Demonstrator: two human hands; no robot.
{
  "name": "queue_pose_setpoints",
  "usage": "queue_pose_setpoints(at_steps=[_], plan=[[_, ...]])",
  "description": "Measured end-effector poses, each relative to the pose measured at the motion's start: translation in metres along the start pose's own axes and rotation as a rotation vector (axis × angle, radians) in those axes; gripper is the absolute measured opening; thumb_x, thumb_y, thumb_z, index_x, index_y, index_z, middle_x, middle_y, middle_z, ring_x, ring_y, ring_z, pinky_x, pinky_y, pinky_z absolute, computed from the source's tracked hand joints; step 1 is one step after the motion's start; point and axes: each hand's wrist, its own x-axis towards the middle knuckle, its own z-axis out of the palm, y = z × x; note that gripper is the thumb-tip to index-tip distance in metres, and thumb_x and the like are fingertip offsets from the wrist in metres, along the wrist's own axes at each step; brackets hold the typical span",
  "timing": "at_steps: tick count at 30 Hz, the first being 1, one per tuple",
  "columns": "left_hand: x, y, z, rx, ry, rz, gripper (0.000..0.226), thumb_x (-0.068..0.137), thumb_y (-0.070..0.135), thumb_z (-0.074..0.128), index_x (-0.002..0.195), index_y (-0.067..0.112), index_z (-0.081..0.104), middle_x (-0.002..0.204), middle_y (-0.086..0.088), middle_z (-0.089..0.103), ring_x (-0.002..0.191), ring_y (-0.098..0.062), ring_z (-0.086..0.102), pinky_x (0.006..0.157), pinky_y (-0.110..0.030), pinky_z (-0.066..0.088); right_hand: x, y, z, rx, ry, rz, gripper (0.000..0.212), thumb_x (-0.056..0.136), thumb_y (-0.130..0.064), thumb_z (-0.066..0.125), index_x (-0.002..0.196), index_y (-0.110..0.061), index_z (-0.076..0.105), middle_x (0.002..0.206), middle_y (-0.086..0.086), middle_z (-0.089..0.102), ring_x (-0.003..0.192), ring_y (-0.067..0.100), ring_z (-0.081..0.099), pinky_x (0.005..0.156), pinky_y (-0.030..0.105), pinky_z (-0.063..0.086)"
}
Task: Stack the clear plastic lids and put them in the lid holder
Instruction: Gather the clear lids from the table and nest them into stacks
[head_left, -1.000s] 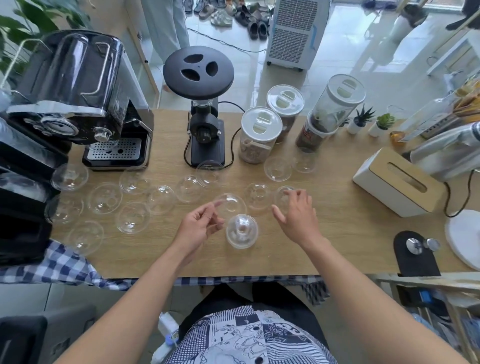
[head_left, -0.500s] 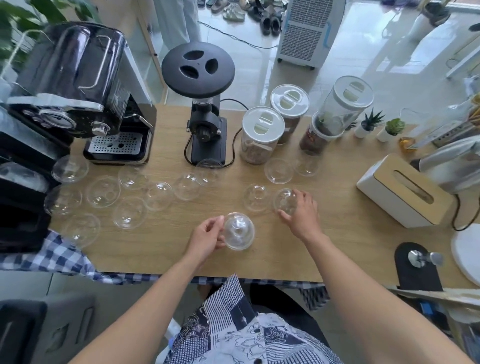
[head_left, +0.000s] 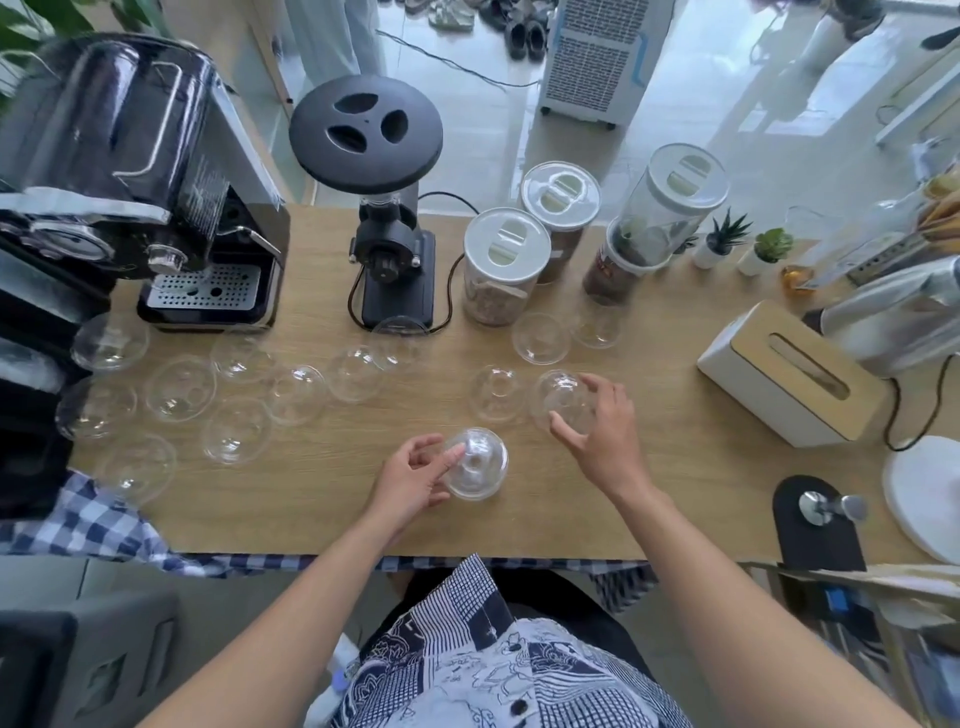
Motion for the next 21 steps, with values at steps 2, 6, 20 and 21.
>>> queue_pose_setpoints(at_steps=[2,6,20,21], plan=[[0.002,0.002,0.005,-0.010,0.001,-0.006,0.066,0.085,0.052,0.092,0.141,0.026,0.068,0.132,-0.008,0.074,0.109,-0.025,0.080,0.081,-0.036,0.071,-0.010,-0.007,0.001,0.031,0.013,-0.050,0.073,0.093,-0.048,0.084,0.153,-0.018,0.055,0.140,0.002,0.058,0.126,0.021,0.055,0.110,0.041,0.051],[0.003,0.007,0.010,0.023,0.009,0.002,0.057,0.095,0.054,0.084,0.139,0.022,0.068,0.129,-0.003,0.076,0.108,-0.023,0.080,0.080,-0.035,0.071,-0.030,-0.025,0.013,0.027,-0.084,-0.164,0.079,0.092,-0.055,0.083,0.155,-0.017,0.053,0.139,-0.003,0.057,0.125,0.016,0.055,0.112,0.040,0.052],[0.019,0.021,-0.024,0.348,0.074,0.124,0.025,0.115,0.034,0.059,0.135,0.024,0.070,0.119,0.005,0.074,0.111,-0.021,0.075,0.095,-0.046,0.068,-0.049,-0.052,0.057,-0.341,-0.273,-0.317,0.077,0.092,-0.053,0.074,0.159,-0.029,0.045,0.148,0.001,0.050,0.130,0.021,0.049,0.107,0.039,0.051],[0.022,0.025,-0.025,0.388,0.067,0.150,0.025,0.115,0.034,0.060,0.135,0.025,0.071,0.119,0.007,0.074,0.110,-0.019,0.074,0.096,-0.047,0.067,-0.048,-0.053,0.057,-0.348,-0.274,-0.318,0.077,0.092,-0.052,0.074,0.159,-0.029,0.045,0.149,0.002,0.049,0.130,0.022,0.049,0.106,0.038,0.050]])
